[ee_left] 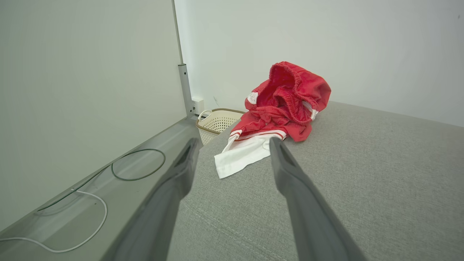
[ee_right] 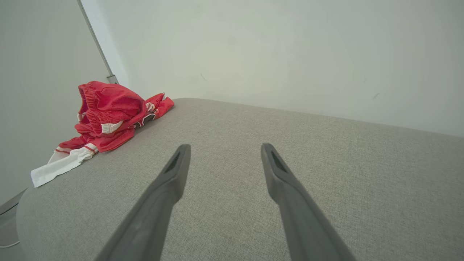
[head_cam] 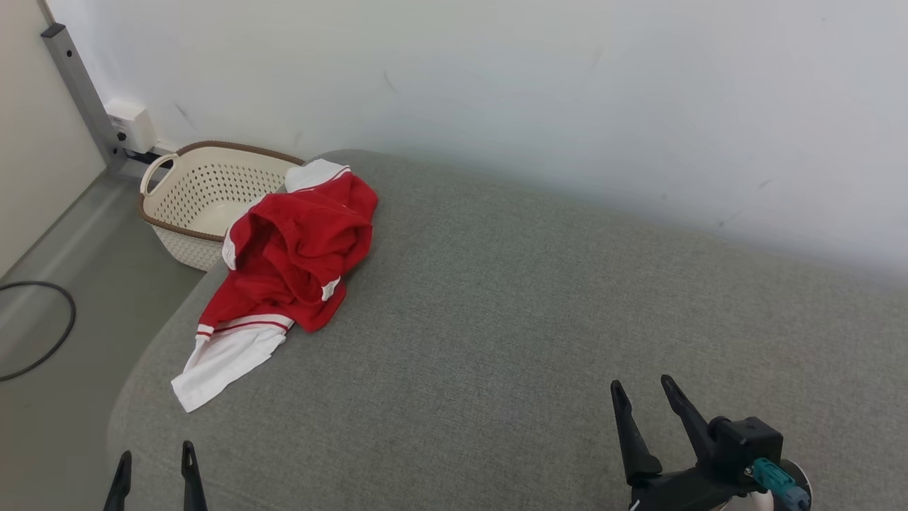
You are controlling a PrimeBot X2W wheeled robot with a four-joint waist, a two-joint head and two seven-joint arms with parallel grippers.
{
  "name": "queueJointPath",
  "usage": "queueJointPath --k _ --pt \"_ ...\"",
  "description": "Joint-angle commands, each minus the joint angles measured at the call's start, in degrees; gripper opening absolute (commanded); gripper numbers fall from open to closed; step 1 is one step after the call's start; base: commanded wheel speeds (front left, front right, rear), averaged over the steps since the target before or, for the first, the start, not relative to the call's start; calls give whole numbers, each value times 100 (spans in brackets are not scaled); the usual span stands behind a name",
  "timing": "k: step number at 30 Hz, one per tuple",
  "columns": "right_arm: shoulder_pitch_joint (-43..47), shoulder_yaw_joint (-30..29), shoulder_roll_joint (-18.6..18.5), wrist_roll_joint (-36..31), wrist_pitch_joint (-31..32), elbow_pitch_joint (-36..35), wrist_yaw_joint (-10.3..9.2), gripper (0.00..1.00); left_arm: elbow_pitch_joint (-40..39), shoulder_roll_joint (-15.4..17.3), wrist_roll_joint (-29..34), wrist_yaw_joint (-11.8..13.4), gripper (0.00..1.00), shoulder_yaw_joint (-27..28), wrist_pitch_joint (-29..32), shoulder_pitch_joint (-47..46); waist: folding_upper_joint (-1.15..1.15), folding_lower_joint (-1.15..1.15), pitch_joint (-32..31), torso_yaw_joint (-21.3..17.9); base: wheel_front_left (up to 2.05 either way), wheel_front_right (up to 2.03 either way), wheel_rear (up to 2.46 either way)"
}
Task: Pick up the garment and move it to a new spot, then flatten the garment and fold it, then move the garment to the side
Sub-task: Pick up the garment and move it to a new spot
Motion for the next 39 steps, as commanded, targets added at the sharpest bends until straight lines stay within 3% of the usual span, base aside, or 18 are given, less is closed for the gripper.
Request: queueJointPath --k 1,12,20,39 --pt "-6 31 4 57 -29 26 4 100 10 59 -28 -27 100 3 11 55 0 0 11 -48 0 0 0" --pt "-140 65 -69 63 -28 47 4 100 47 83 -182 -265 100 -152 -34 -493 0 0 136 -335 0 0 0" --pt "-319 112 -151 131 -65 63 4 100 383 443 -426 -745 100 -146 21 -1794 0 0 405 -786 0 0 0" --pt "-841 138 -400 195 -121 -57 4 100 1618 1212 -561 -1120 100 -62 571 -3933 0 0 1328 -1846 0 0 0"
